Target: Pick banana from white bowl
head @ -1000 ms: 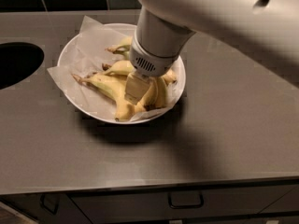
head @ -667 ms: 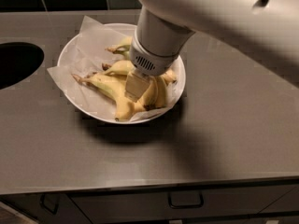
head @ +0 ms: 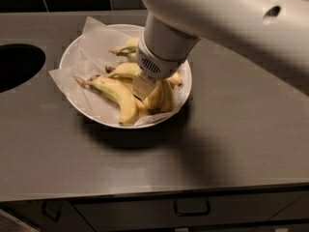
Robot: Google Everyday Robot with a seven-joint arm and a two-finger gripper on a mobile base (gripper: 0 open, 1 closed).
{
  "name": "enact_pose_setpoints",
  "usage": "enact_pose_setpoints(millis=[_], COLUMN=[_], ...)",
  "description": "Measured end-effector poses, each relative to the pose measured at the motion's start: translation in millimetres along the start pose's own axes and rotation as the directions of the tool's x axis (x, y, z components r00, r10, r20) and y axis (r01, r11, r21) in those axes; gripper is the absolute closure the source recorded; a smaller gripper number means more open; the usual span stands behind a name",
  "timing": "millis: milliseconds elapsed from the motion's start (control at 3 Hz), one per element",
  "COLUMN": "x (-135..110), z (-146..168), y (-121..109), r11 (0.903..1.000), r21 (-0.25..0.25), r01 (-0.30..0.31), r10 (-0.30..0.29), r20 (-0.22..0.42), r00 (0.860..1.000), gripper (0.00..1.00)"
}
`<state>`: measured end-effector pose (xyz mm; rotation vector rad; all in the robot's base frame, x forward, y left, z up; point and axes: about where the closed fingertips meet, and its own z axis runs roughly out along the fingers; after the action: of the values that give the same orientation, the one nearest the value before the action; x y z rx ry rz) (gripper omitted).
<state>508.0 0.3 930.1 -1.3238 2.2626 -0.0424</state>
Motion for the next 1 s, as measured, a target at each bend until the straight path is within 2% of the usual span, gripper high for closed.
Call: enact_pose_setpoints(millis=[333, 1000], x=[1.0, 1.6], z=[1.9, 7.8], y=[-2.6, -3.0], r11=[0.9996, 0.9984], r21=[0.016, 0.044], r01=[-0.022, -0.036], r10=[0.022, 0.038], r20=[-0.008, -0.055], r00=[1.0, 0.998], gripper=[0.41, 0.44])
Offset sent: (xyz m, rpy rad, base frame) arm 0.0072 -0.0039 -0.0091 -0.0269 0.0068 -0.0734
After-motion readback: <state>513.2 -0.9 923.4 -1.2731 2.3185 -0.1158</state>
